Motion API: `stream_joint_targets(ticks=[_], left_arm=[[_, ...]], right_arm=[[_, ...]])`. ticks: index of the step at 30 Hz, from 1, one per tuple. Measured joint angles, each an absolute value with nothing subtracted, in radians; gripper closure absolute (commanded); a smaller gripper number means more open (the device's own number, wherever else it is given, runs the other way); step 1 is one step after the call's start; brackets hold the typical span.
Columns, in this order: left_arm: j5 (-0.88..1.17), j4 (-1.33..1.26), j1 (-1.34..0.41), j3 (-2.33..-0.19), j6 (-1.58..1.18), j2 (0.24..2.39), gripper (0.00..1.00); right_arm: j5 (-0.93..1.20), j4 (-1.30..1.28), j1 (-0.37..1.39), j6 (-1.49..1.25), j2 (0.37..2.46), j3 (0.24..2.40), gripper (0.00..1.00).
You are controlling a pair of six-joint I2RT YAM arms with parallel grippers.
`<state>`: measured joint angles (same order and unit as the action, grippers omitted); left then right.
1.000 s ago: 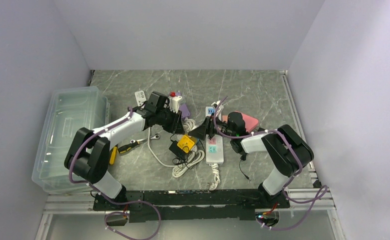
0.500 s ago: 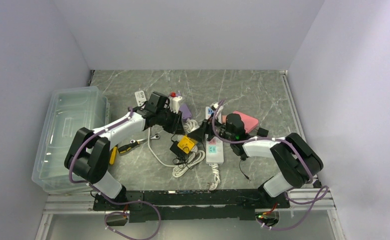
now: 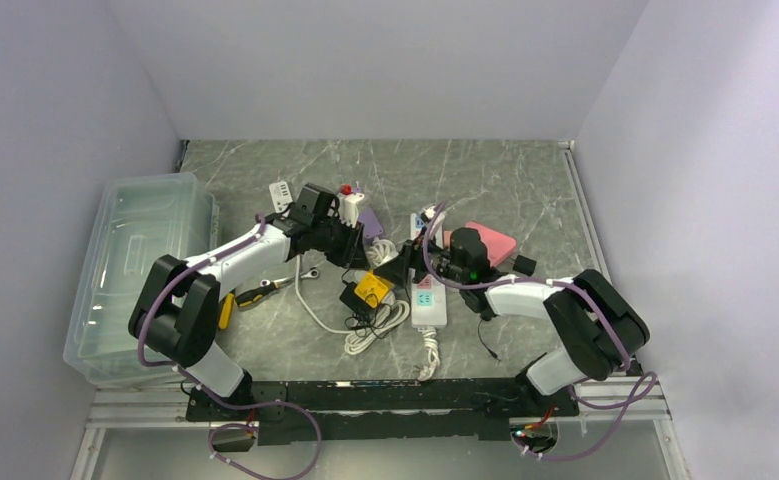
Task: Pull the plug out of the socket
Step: Remove the plug from the socket.
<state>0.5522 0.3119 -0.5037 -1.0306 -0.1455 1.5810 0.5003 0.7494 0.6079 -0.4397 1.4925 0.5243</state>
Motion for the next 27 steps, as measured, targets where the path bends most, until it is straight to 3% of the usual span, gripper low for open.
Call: stream_joint_targets(ticks=[13, 27], left_arm=[[0.551, 0.298, -0.515, -1.031, -0.132, 1.581, 1.0], [0.583, 0.3, -0.476, -1.031, -0.16, 1.581, 1.0]], right_arm=[[0.638, 0.834, 0.533, -0.541, 1.566, 0.524, 1.0], [0.559, 0.791, 0.57, -0.477, 1.519, 0.524, 1.0]])
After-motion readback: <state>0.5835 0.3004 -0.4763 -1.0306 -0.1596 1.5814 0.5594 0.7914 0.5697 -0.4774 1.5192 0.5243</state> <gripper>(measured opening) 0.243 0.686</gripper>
